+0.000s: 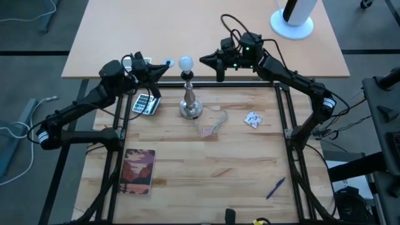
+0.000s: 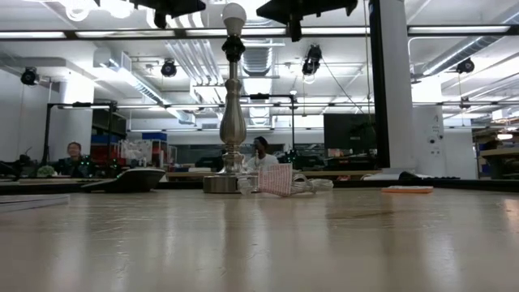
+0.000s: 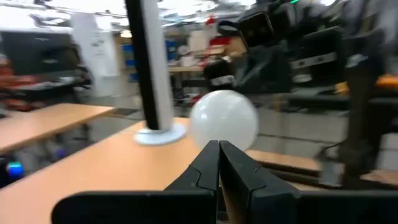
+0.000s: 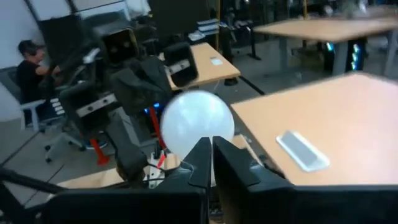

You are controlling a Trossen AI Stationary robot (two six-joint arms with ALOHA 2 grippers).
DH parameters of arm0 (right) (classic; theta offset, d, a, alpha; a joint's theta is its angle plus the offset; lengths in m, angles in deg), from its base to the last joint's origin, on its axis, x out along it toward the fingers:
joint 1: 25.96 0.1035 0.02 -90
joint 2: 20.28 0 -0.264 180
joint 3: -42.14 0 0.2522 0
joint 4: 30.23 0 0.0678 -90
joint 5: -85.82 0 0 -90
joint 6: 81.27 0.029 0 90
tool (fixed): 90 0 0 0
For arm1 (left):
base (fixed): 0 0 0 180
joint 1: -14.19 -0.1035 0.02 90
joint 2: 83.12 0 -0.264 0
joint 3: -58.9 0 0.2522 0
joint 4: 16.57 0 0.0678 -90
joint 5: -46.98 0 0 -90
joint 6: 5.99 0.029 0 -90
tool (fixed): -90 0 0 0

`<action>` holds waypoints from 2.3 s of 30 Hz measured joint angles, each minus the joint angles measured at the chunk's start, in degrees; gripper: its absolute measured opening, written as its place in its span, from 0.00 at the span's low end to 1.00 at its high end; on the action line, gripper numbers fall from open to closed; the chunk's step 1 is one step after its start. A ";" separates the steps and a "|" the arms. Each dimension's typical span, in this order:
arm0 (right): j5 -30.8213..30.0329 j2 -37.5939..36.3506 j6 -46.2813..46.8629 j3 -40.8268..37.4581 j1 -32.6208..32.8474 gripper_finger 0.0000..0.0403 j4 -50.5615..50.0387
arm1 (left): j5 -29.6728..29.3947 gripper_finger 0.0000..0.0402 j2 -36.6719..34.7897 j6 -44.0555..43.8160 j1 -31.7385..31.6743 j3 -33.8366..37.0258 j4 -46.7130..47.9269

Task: Screw lightbulb
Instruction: Insert the lightbulb into the lamp

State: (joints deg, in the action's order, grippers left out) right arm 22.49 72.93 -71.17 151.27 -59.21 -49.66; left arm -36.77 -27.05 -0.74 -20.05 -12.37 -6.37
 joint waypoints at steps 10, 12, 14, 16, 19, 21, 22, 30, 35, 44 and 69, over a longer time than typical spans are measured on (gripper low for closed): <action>-1.28 0.82 0.39 0.00 0.11 0.00 0.70 | -0.82 0.00 4.89 3.78 3.10 -3.05 -1.41; -1.26 0.83 -0.12 0.00 0.28 0.00 1.18 | -0.82 0.00 5.83 4.87 3.22 -4.71 0.24; -1.28 0.88 -0.52 0.00 0.37 0.00 1.67 | -1.11 0.00 6.66 5.03 3.20 -6.39 3.03; -1.28 1.23 -0.64 0.00 0.58 0.00 1.98 | -1.28 0.00 7.14 5.58 3.19 -8.08 5.29; -1.28 2.16 -0.68 0.00 0.68 0.00 2.11 | -1.30 0.00 7.89 7.48 3.19 -10.01 8.39; -1.31 2.67 -1.14 0.00 0.88 0.00 2.45 | -1.30 0.00 8.35 7.76 3.19 -10.69 9.62; -1.38 2.86 -1.05 0.00 0.95 0.00 2.91 | -1.30 0.00 8.60 7.76 3.19 -11.05 10.03; -1.35 3.02 -0.97 0.00 1.01 0.00 4.68 | -1.34 0.00 10.59 7.76 3.19 -12.92 11.55; -1.44 3.02 -1.15 0.00 1.33 0.00 4.74 | -1.37 0.00 11.06 7.34 3.19 -12.81 11.24; -1.40 3.10 -1.90 0.00 2.14 0.00 4.80 | -3.66 0.00 10.89 6.89 3.13 -12.74 11.53; -5.96 1.02 -4.13 0.00 2.51 0.00 1.88 | -2.42 0.00 5.88 4.48 3.48 -12.65 13.96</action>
State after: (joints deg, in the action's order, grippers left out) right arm 16.53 73.95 -75.30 151.27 -56.70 -47.78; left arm -39.19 -21.16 3.74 -16.56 -25.02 7.59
